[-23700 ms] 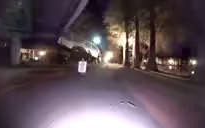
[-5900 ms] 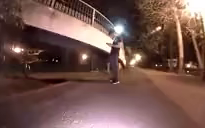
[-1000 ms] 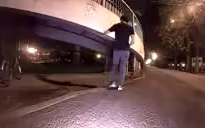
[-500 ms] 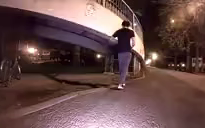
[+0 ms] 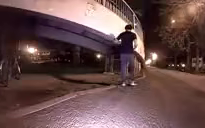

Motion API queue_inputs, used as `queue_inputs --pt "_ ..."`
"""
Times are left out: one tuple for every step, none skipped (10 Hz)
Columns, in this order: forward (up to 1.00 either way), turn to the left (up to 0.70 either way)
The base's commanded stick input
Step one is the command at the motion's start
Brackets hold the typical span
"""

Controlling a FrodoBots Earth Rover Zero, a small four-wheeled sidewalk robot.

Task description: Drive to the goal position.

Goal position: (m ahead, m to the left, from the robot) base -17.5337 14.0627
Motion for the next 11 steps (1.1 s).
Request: queue_inputs --pt "0.11 0.0" --pt "0.12 0.0" --pt "0.15 0.0" --pt "0.16 0.0" --pt "0.18 0.0" --pt "0.19 0.0" --pt "0.2 0.0" --pt "0.2 0.0" --pt "0.2 0.0" --pt "0.2 0.0" --pt "0.2 0.0"
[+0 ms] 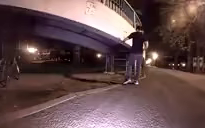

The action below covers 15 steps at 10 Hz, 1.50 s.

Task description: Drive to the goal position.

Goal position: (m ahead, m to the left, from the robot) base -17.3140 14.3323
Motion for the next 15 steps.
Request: queue_inputs --pt "0.2 0.0" --pt "0.2 0.0" --pt "0.2 0.0" --pt "0.2 0.0" --pt "0.2 0.0" --pt "0.2 0.0" --pt "0.2 0.0" --pt "0.2 0.0" --pt "0.2 0.0" --pt "0.2 0.0" --pt "0.2 0.0" --pt "0.2 0.0" --pt "0.2 0.0" --pt "0.2 0.0" --pt "0.2 0.0"
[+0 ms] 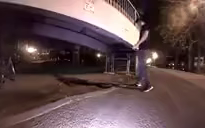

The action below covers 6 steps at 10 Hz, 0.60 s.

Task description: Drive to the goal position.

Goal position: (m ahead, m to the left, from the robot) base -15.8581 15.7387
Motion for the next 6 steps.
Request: queue_inputs --pt "0.2 0.0" --pt "0.2 0.0" --pt "0.2 0.0" --pt "0.2 0.0" --pt "0.2 0.0" --pt "0.2 0.0"
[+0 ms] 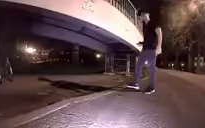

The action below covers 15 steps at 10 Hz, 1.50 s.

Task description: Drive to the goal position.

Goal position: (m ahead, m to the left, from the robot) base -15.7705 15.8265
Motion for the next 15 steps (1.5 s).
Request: queue_inputs --pt "0.2 0.0" --pt "0.2 0.0" --pt "0.2 0.0" --pt "0.2 0.0" --pt "0.2 0.0" --pt "0.2 0.0" --pt "0.2 0.0" --pt "0.2 0.0" --pt "0.2 0.0" --pt "0.2 0.0" --pt "0.2 0.0" --pt "0.2 0.0" --pt "0.2 0.45" --pt "0.2 0.81" --pt "0.2 0.81"
